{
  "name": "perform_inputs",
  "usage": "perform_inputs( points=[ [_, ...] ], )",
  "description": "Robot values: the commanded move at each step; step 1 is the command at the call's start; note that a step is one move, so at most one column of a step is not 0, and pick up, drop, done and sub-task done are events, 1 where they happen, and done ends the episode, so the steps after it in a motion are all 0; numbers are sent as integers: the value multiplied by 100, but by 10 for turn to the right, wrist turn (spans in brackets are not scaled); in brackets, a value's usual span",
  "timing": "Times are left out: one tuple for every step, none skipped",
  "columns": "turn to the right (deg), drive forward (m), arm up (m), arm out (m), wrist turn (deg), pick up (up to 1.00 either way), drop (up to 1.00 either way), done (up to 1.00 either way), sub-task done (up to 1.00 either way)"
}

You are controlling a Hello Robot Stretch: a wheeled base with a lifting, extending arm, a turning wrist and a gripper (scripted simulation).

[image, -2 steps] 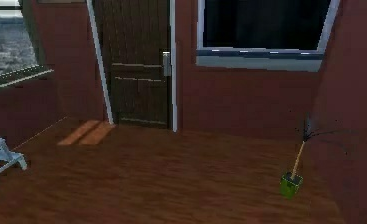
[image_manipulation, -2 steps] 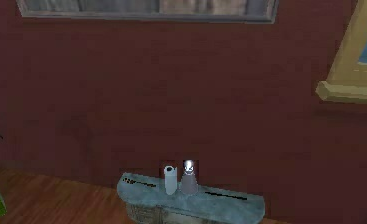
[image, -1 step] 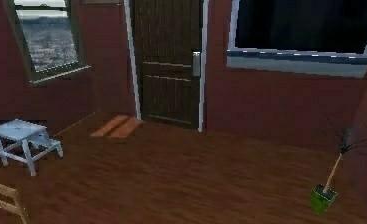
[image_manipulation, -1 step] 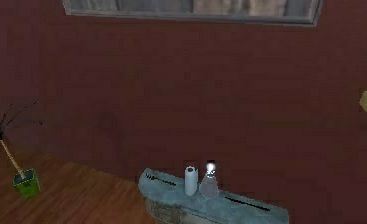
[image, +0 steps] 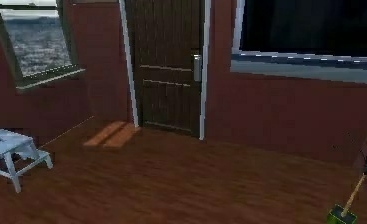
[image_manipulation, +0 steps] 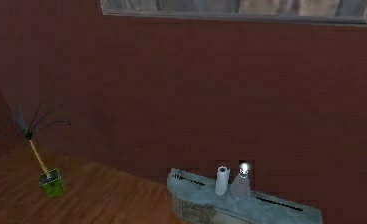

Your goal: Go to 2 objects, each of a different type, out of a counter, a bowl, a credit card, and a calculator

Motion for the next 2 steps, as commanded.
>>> perform_inputs(
  points=[
    [-240,0,0,0,0,0,0,0,0],
    [0,85,0,0,0,0,0,0,0]
  ],
)
